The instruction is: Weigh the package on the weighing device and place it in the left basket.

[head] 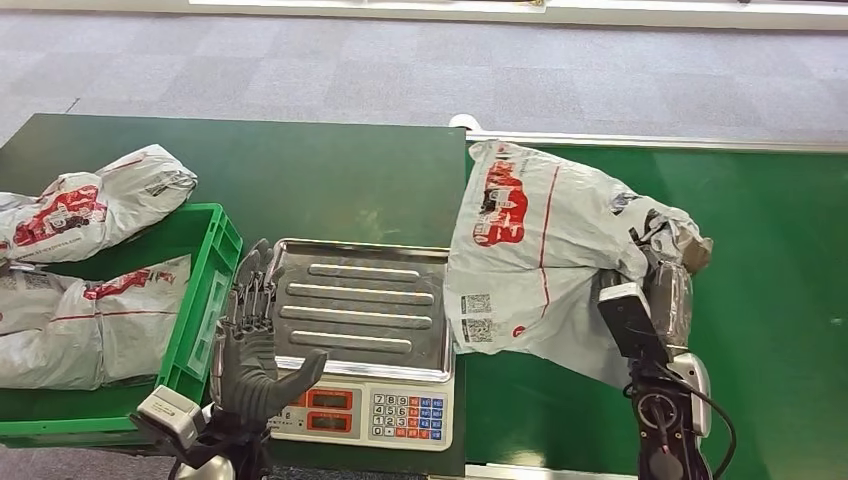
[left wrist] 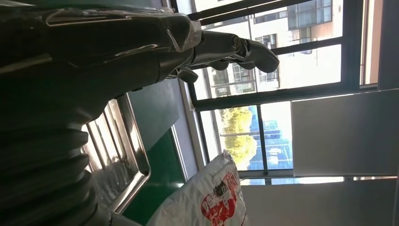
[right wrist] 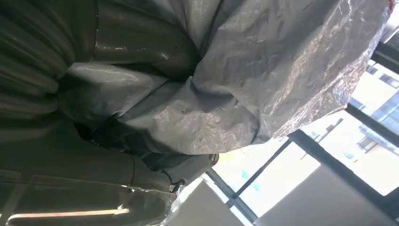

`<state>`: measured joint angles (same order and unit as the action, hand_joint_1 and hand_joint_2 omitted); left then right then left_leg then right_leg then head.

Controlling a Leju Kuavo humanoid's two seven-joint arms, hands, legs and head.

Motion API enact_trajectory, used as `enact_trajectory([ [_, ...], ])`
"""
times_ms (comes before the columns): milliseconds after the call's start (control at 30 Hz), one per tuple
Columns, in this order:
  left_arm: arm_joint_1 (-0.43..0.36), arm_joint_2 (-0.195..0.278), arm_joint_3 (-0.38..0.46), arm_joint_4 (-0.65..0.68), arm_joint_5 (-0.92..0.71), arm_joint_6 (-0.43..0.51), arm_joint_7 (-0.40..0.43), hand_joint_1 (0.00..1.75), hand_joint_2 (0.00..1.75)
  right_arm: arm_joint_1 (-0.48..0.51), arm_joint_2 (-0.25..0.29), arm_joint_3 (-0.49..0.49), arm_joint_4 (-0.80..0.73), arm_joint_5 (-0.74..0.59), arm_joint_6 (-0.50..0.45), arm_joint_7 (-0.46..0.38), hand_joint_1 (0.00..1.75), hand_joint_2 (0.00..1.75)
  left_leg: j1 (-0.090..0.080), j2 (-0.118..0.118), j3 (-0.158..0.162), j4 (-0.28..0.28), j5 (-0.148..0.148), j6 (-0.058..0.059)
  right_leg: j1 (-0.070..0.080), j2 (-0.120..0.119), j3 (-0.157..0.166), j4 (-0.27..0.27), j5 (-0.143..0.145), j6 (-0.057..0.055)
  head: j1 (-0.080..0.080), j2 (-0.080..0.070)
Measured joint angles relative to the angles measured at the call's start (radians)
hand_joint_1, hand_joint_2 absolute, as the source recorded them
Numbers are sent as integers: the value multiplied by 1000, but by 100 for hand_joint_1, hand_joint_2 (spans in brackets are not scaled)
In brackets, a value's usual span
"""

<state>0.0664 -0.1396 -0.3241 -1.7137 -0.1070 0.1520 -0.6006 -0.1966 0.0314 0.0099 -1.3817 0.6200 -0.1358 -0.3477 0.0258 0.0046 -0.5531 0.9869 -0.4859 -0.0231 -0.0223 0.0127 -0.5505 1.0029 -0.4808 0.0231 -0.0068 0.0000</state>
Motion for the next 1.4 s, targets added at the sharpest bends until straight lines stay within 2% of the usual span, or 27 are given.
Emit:
enact_trajectory([
  [133, -5, 1, -8, 11, 6, 4, -2, 0, 175, 2, 8, 42, -34, 5, 2, 5, 143, 175, 0, -1, 0, 0, 1, 0, 0, 0, 0, 0, 0, 0, 0, 0],
  [267, -9, 2, -11, 17, 11, 6, -3, 0, 175, 4, 9, 60, -46, 6, 15, 2, 161, 175, 0, -1, -1, 0, 0, 0, 0, 0, 0, 0, 0, 0, 0, 0],
  [367, -15, 4, -19, 22, 17, 13, -5, 0, 175, -1, 13, 94, -46, 20, 56, -9, 164, 175, 0, -1, -2, 0, 0, 0, 0, 0, 0, 0, 0, 0, 0, 0],
  [567, -40, 5, -41, 30, 42, 30, -6, 0, 175, -59, 41, 232, 3, 36, 133, -9, 159, 175, 0, -1, -2, 0, 1, -1, 1, 0, -1, 1, 0, 0, 0, 0],
  [833, -88, 5, -70, 41, 77, 46, 4, 0, 175, -170, 102, 381, 213, 3, 239, 3, 154, 175, 0, -2, -2, 0, 2, -1, 0, 0, -1, 1, 0, 0, 0, 0],
  [867, -93, 5, -72, 42, 81, 47, 6, 0, 175, -179, 108, 393, 238, 1, 244, 1, 146, 175, 0, -2, -2, 0, 2, -1, 0, 0, -1, 1, 0, 0, 0, 0],
  [1000, -107, 4, -74, 43, 95, 49, 13, 0, 175, -206, 130, 427, 310, -20, 259, -16, 8, 175, 0, -2, -3, 0, 2, -1, 0, 0, -2, 1, 0, 0, 0, 0],
  [1033, -109, 4, -74, 43, 98, 49, 15, 0, 175, -211, 134, 433, 323, -29, 265, -21, 0, 175, 0, -2, -3, 0, 2, -1, 0, 0, -3, 1, 0, 0, 0, 0],
  [1400, -108, 4, -71, 42, 104, 45, 26, 0, 175, -225, 138, 440, 392, -87, 264, -23, 0, 175, 0, -2, -4, 0, 2, -1, 0, 0, -3, 1, 0, 0, 0, 0],
])
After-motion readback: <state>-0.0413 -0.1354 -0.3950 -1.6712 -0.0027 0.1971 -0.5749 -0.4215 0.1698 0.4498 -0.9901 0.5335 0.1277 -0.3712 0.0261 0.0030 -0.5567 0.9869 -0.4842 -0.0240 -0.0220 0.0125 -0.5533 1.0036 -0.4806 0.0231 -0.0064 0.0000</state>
